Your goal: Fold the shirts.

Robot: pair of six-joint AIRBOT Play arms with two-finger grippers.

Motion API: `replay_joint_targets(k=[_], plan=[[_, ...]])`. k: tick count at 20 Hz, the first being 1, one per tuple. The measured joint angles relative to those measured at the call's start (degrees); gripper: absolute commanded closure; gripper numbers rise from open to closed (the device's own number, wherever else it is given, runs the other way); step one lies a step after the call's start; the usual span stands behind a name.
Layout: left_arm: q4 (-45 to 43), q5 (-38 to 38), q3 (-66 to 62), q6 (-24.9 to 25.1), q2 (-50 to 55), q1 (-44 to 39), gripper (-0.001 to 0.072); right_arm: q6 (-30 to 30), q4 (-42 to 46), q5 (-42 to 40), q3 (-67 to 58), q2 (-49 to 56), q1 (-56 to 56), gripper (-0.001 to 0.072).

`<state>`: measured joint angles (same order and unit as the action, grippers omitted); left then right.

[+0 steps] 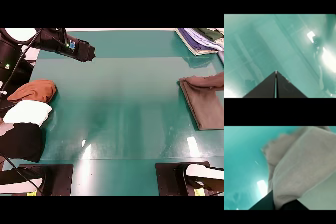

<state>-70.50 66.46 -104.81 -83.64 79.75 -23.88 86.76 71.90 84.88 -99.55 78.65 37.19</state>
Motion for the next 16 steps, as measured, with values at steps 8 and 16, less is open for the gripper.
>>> replay_joint_targets(k=[8, 16], plan=[[0.0, 0.2, 0.0, 0.5, 0.0, 0.0, 0.0679, 1.6, 5.6, 8.0, 0.0, -0.4, -0.2, 0.0089], [0.0, 0.4, 0.0, 1.0, 0.0, 0.0, 0.0679, 1.6, -3.2, -0.5, 0.0, -7.4, -17.5, 0.0120]])
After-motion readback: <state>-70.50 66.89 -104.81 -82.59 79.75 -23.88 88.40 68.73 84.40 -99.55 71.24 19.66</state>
